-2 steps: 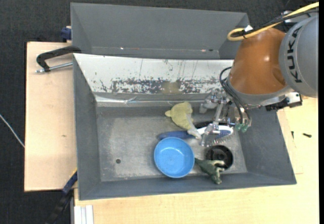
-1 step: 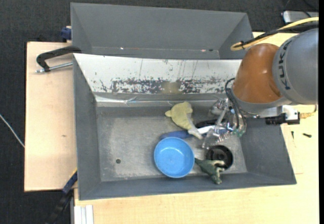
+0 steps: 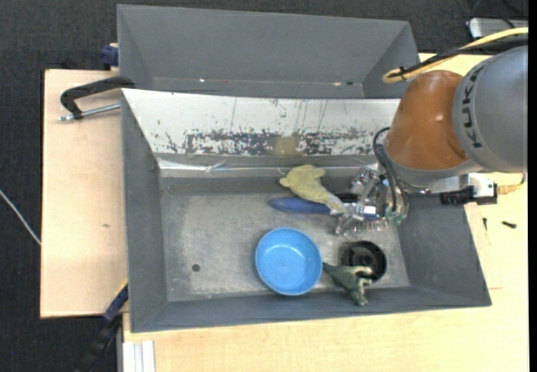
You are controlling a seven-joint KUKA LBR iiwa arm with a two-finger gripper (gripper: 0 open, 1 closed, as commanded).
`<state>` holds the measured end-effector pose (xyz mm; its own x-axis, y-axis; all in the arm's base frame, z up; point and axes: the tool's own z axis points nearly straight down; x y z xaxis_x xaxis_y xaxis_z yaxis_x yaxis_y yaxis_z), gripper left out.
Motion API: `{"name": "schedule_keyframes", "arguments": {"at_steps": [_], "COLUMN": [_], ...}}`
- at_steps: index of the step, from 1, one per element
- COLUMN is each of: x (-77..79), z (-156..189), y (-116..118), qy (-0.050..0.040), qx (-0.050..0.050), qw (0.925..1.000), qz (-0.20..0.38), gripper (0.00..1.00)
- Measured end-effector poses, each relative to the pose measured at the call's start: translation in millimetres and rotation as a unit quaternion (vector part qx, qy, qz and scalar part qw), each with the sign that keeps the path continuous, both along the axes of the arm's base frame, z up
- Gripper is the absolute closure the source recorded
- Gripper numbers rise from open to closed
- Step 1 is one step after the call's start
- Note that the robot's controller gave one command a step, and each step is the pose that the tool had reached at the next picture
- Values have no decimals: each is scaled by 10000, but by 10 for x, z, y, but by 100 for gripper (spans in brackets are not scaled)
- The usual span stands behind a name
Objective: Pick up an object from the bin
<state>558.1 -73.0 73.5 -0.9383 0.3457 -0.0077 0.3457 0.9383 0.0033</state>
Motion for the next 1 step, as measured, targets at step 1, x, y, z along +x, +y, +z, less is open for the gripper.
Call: {"name": "schedule_keyframes", "arguments": {"at_steps": [1], "x": [-93], "z": [1491], "y": [-321], "qy": [-14], "qx": [-30], "qw": [9855], "qz": [1695], "gripper": [100]}}
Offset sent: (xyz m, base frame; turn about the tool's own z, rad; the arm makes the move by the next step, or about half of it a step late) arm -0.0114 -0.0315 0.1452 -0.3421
